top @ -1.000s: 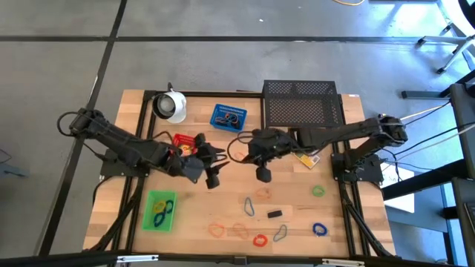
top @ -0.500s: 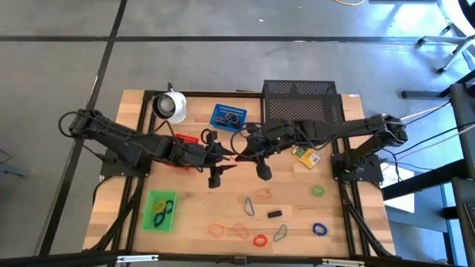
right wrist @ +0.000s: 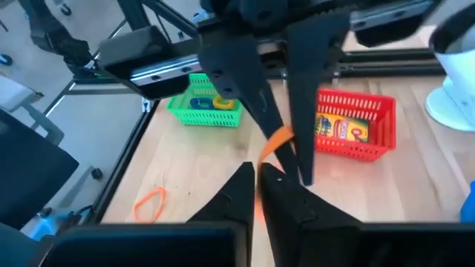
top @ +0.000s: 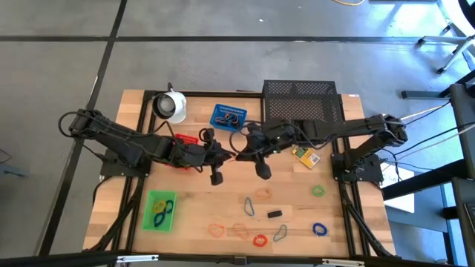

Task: Pick & Place Office Desk Supplies
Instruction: Put the orange rubber band into the blue bin

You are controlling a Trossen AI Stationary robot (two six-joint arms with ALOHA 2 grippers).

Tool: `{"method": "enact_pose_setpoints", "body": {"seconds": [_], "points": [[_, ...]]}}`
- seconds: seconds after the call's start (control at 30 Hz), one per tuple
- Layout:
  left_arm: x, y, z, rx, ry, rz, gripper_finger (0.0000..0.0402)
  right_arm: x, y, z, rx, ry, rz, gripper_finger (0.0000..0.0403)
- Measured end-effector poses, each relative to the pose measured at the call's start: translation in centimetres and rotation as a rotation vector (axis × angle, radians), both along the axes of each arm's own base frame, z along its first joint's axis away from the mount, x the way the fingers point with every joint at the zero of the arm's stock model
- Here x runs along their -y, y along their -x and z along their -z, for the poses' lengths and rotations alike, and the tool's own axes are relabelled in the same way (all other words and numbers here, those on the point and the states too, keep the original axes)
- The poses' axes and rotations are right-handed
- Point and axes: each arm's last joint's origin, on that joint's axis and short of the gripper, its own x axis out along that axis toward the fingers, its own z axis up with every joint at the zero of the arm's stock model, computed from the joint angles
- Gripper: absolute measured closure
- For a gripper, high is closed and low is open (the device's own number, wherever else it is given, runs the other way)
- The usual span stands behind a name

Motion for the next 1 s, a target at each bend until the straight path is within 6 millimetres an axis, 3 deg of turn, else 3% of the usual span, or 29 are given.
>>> {"method": "enact_pose_setpoints", "body": {"seconds": [0.3,0.5,0.77,1.0], "points": [[-0.1,0.2,0.4,0.011,0.182,-0.078,0.0401,1.8,0.5,0.6,-0.108,-0.066,0.093,0.03],[-0.3,1.2,2.0,-0.111,0.34,-0.224,0.0399,3.0,2.2,-0.3,-0.155,-0.062,0.126,0.0231],[-1.2,2.5,3.2,-0.166,0.335,-0.443,0.0398,3.5,6.8,-3.6,-0.131,-0.06,0.145,0.02],[-4.6,1.9,3.3,-0.096,0.261,-0.638,0.0398,3.3,11.9,-6.5,-0.094,-0.108,0.17,0.0199]]}}
